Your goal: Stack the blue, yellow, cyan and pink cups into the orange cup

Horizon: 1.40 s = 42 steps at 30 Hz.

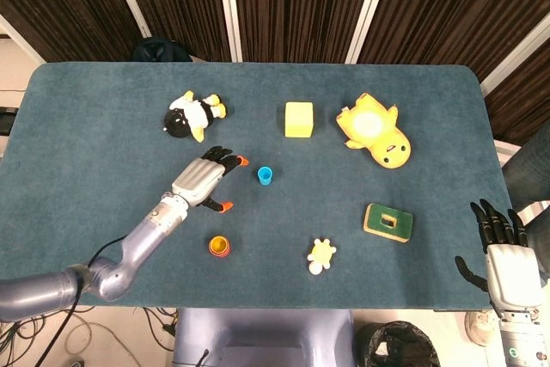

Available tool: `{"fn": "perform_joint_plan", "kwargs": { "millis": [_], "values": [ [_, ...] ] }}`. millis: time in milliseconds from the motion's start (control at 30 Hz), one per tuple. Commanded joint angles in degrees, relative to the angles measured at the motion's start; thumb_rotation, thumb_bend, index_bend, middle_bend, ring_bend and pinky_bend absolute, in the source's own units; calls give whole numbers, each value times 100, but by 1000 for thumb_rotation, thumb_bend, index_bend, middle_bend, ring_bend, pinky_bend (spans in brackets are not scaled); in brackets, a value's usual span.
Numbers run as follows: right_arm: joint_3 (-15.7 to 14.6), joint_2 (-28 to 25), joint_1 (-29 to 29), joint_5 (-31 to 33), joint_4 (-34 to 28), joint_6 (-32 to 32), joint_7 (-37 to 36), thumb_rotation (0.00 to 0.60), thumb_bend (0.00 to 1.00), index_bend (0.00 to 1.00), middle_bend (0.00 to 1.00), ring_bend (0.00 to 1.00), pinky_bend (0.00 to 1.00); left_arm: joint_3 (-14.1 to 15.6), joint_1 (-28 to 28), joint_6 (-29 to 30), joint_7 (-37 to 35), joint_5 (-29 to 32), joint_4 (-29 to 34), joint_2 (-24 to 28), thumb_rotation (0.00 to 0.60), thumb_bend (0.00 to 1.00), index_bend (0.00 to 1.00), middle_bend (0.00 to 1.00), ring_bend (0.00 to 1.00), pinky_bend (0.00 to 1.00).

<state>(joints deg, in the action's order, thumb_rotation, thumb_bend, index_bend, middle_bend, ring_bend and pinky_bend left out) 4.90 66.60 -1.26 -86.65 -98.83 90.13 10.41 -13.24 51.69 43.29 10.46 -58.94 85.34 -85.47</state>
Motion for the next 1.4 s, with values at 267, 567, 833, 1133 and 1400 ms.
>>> {"fn": "perform_joint_plan", "kwargs": {
  "millis": [267, 567, 833, 1133, 1400],
  "values": [
    [21, -23, 6, 39, 22, 3, -39, 600, 324, 49, 72, 136, 61, -159, 623, 143, 965, 1183, -939, -955, 600, 184, 196, 196, 61, 33],
    [16, -8, 0, 42, 29, -10, -19, 600, 324, 49, 72, 136, 61, -280, 887, 25, 1078, 1690, -1551, -1415, 600, 204, 266, 215, 68, 38],
    [12, 0, -1, 41, 30, -12, -7, 600, 324, 49, 72, 136, 61, -308, 1007, -104, 994, 1720, -1906, -1661, 600, 226, 304, 228, 72, 42],
    [16, 2, -4, 49, 39, -16, -15, 600, 324, 48, 72, 136, 61, -288, 1149, -97, 1121, 1737, -2259, -1911, 600, 227, 307, 229, 72, 42],
    [20, 4, -9, 65, 51, -29, -17, 600, 324, 49, 72, 136, 61, -339, 1286, -157, 1215, 1844, -2517, -2114, 600, 277, 343, 243, 76, 44]
  ]
}}
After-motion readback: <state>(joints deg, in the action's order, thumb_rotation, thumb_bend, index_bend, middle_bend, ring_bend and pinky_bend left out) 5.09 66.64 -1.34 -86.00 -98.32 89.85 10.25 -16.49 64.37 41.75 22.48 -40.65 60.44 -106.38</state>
